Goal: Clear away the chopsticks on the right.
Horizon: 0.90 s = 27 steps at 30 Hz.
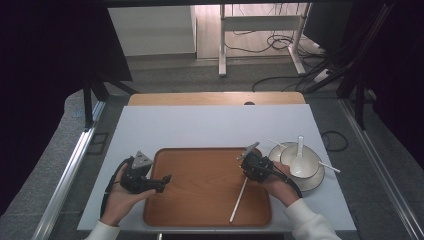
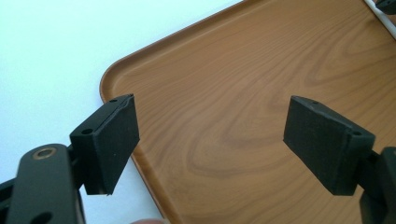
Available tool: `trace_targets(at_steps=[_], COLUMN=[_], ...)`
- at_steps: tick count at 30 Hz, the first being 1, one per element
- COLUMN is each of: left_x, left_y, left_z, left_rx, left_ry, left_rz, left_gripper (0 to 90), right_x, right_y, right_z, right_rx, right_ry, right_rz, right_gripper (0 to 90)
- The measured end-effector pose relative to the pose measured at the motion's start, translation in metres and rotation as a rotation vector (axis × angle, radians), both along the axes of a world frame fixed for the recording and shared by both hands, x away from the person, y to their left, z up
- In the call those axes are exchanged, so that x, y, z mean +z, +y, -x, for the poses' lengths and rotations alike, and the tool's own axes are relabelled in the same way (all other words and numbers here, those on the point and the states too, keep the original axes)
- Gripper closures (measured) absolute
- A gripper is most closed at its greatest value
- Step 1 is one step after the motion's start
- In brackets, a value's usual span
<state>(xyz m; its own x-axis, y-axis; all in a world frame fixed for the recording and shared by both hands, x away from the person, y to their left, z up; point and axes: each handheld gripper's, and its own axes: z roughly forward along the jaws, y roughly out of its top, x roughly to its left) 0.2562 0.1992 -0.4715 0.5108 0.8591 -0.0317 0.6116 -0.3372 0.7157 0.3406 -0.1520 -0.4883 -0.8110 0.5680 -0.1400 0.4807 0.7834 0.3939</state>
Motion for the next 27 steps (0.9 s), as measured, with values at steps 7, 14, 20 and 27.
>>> trace_targets(at_steps=[7,14,20,27], left_x=[-0.0002,-0.0011,-0.0006,-0.0006], left_y=[-0.0018,-0.0021,-0.0019,-0.0017], left_z=[-0.0002,-0.0001,0.0001,0.0001], left_rx=[-0.005,-0.008,-0.006,-0.005], left_ry=[-0.002,-0.002,-0.005,-0.005], left_rz=[-0.003,-0.010,-0.007,-0.007], left_gripper=[17.8,17.7,17.7,17.8], right_x=[0.0024,0.0022,0.0039,0.0019], right_y=[-0.0041,-0.0052,-0.0091,-0.0095], right_z=[-0.0007,-0.0009,-0.0024,-0.0023], right_rx=[-0.007,-0.012,-0.022,-0.021], right_ry=[-0.007,-0.005,-0.011,-0.009], right_rz=[-0.004,0.000,-0.007,0.003], right_gripper=[89.4,89.5,89.4,89.4])
